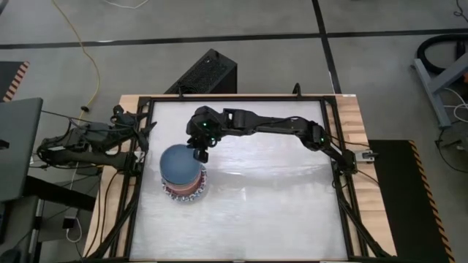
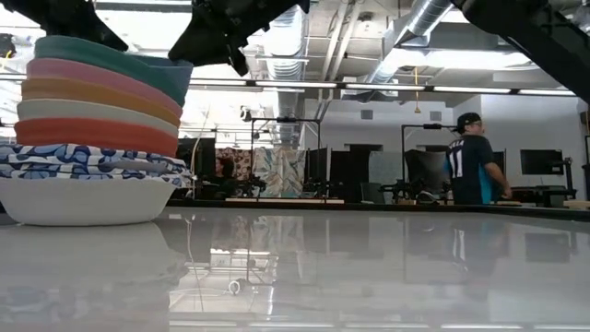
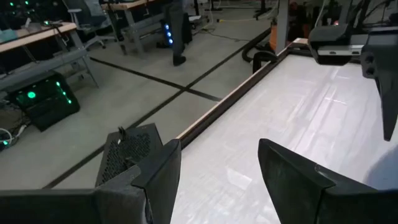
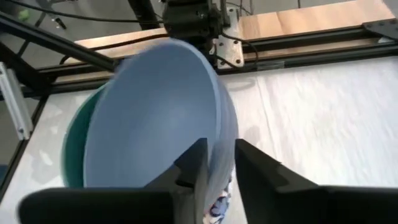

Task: Nest bowls inside each other
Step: Stack the blue bowl into the blue bowl

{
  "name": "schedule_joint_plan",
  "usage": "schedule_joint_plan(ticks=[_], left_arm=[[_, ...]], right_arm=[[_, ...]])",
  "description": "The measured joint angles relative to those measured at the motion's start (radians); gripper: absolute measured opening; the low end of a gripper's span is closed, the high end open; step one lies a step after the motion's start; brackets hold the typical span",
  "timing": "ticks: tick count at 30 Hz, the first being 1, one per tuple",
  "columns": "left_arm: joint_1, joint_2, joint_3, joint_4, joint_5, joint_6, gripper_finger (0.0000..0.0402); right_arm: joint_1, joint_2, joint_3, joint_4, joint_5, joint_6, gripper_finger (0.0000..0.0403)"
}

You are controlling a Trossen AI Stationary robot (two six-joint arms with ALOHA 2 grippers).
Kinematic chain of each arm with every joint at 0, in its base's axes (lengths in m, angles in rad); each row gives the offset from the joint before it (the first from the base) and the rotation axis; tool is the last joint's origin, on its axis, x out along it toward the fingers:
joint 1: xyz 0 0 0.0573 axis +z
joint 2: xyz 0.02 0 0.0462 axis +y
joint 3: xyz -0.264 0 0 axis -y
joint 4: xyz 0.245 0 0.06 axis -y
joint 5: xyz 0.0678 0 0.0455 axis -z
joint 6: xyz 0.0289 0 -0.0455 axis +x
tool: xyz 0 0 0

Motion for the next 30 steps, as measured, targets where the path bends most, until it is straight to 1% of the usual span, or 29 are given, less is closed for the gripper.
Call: schedule_joint_plan(ticks=[3,5,6,9,11,13,15,17,20,22,24,27,30], left_arm=[[0.000,0.000,0.000,0.017,0.001,0.016,0.0206],[0.000,0.000,0.000,0.049,0.032,0.029,0.0206],[0.000,0.000,0.000,0.069,0.073,0.043,0.0206],[0.000,0.000,0.000,0.116,0.257,0.070,0.0205],[-0.001,0.010,0.000,0.119,0.334,0.069,0.0198],[0.000,0.023,-0.002,0.117,0.351,0.057,0.0180],[0.000,0.041,-0.019,0.146,0.351,0.054,0.0152],[0.000,0.059,-0.039,0.176,0.350,0.063,0.0116],[0.000,0.109,-0.058,0.223,0.300,0.076,0.0055],[0.000,0.142,-0.067,0.245,0.287,0.094,0.0018],[0.000,0.175,-0.067,0.280,0.300,0.104,0.0008],[0.000,0.218,-0.067,0.303,0.369,0.118,0.0005],[0.000,0.255,-0.067,0.304,0.405,0.117,0.0001]], right_arm=[[0.000,0.000,0.000,-0.004,-0.018,-0.007,0.0122],[0.000,0.000,0.000,-0.002,-0.023,-0.011,0.0133],[0.002,-0.004,0.002,-0.003,-0.024,-0.012,0.0138],[0.013,-0.030,0.002,-0.001,-0.025,-0.040,0.0145],[0.026,-0.061,0.002,-0.012,-0.024,-0.074,0.0146],[0.038,-0.092,0.003,-0.006,-0.025,-0.104,0.0145],[0.046,-0.119,0.003,-0.012,-0.025,-0.115,0.0141],[0.048,-0.146,0.003,-0.029,-0.024,-0.116,0.0137],[0.055,-0.187,0.003,-0.063,-0.014,-0.111,0.0130],[0.066,-0.214,0.003,-0.089,0.009,-0.113,0.0127],[0.082,-0.234,0.003,-0.129,0.054,-0.129,0.0125],[0.103,-0.253,0.003,-0.174,0.120,-0.142,0.0122],[0.106,-0.254,0.003,-0.180,0.142,-0.149,0.0121]])
